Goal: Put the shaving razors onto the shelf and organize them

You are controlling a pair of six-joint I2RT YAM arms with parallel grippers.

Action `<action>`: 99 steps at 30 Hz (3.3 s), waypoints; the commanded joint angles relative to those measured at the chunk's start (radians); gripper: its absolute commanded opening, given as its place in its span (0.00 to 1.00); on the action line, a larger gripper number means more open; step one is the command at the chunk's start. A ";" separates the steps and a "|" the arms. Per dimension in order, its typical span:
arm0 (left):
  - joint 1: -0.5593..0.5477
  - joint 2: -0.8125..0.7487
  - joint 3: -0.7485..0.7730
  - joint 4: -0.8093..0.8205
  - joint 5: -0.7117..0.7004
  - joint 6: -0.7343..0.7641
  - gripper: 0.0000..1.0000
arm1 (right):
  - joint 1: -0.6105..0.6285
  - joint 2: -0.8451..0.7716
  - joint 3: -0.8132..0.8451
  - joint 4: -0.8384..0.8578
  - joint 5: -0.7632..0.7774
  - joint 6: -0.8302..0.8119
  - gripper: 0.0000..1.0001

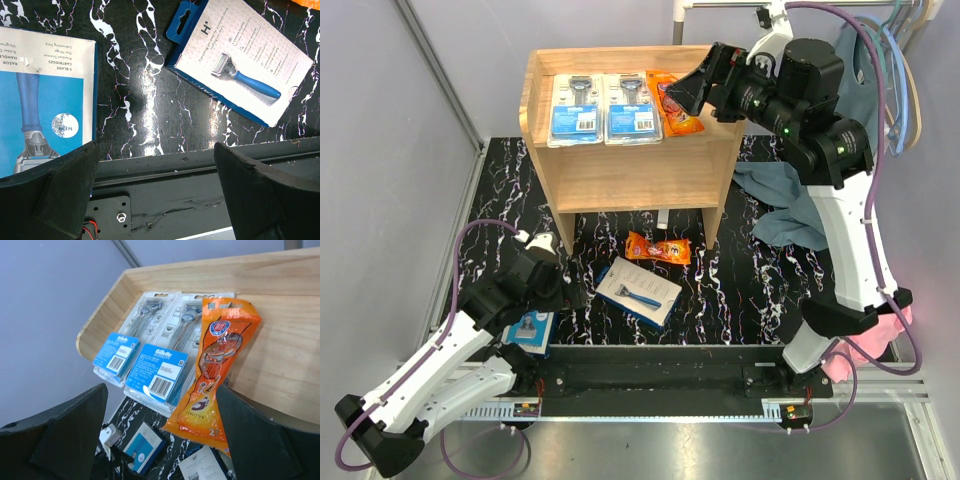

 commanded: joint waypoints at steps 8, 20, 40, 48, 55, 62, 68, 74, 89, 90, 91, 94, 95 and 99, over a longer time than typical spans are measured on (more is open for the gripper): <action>0.002 -0.005 -0.001 0.041 -0.010 0.003 0.99 | 0.248 -0.229 -0.270 -0.056 0.114 -0.083 1.00; 0.000 0.008 0.000 0.040 -0.010 0.003 0.99 | 0.416 -0.617 -1.101 0.153 0.203 0.097 1.00; 0.002 0.000 0.000 0.035 -0.013 -0.010 0.99 | 0.428 -0.461 -1.355 0.203 0.437 0.118 1.00; 0.002 -0.006 -0.066 0.118 0.081 -0.088 0.99 | 0.428 -0.290 -1.347 0.282 0.406 0.061 1.00; 0.002 -0.026 -0.225 0.291 0.204 -0.216 0.99 | 0.397 -0.147 -1.303 0.323 0.366 0.038 1.00; 0.002 -0.012 -0.262 0.341 0.219 -0.239 0.99 | 0.315 -0.076 -1.306 0.360 0.280 0.069 1.00; 0.002 -0.023 -0.262 0.339 0.216 -0.236 0.99 | 0.315 -0.019 -1.307 0.378 0.165 0.085 1.00; 0.002 -0.031 -0.268 0.338 0.211 -0.237 0.99 | 0.331 -0.022 -1.333 0.415 0.078 0.102 1.00; 0.002 -0.051 -0.239 0.334 0.195 -0.217 0.99 | 0.453 -0.005 -1.313 0.381 0.125 0.131 0.99; 0.002 -0.055 -0.239 0.331 0.196 -0.217 0.99 | 0.453 -0.021 -1.319 0.381 0.157 0.134 0.99; 0.002 -0.058 -0.241 0.330 0.193 -0.217 0.99 | 0.454 -0.054 -1.332 0.381 0.189 0.136 1.00; 0.002 -0.066 -0.244 0.330 0.191 -0.216 0.99 | 0.453 -0.106 -1.347 0.383 0.312 0.122 1.00; 0.002 -0.066 -0.247 0.330 0.191 -0.217 0.99 | 0.453 -0.114 -1.350 0.386 0.369 0.118 1.00; 0.002 -0.063 -0.250 0.331 0.191 -0.220 0.99 | 0.454 -0.102 -1.343 0.391 0.452 0.081 1.00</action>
